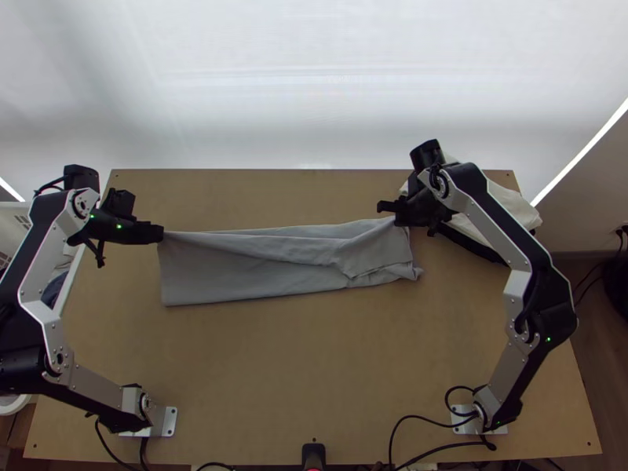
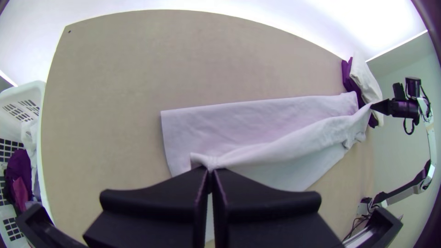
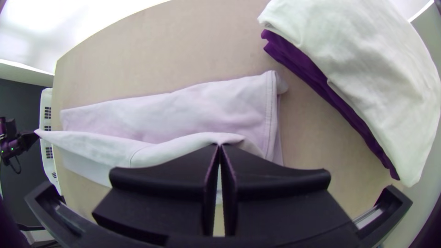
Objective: Fold the t-shirt
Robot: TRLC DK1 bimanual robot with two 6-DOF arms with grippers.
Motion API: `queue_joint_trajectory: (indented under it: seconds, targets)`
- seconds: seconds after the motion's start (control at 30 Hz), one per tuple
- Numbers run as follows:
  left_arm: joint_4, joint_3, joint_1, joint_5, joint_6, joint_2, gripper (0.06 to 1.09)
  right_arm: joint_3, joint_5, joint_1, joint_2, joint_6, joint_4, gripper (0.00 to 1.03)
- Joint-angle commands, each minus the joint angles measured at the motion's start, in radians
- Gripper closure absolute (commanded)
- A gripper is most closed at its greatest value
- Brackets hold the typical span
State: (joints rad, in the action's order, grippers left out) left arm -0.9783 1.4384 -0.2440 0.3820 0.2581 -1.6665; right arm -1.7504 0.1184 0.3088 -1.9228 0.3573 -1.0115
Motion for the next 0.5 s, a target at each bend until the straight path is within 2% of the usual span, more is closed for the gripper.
queue_joint_trajectory:
  seconds: [0.0, 0.47]
  targets:
    - [0.033, 0.013, -0.003, 0.001, -0.036, -0.058, 1.04, -0.061, -0.02, -0.007, -0.056, -0.012, -0.004, 1.0]
    - [0.147, 0.014, -0.009, -0.009, -0.106, -0.197, 1.04, -0.166, -0.068, -0.008, -0.194, -0.014, 0.05, 1.0]
